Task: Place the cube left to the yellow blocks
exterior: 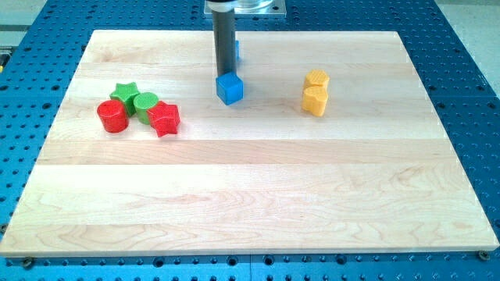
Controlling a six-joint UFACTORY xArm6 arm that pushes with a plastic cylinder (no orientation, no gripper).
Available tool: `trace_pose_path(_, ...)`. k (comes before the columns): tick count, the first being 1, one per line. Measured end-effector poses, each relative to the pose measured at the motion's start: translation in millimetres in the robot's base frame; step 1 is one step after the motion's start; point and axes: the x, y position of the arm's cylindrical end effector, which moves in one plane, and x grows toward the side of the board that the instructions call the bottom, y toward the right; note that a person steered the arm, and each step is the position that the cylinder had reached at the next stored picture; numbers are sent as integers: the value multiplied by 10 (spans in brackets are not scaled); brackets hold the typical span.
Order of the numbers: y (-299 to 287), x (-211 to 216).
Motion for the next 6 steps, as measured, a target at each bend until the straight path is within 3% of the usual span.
trace_pose_path(1,-572,-179)
trace_pose_path(2,-310,397)
trace_pose_path(3,467,537)
trace_pose_path(5,283,176)
trace_pose_path(6,566,181)
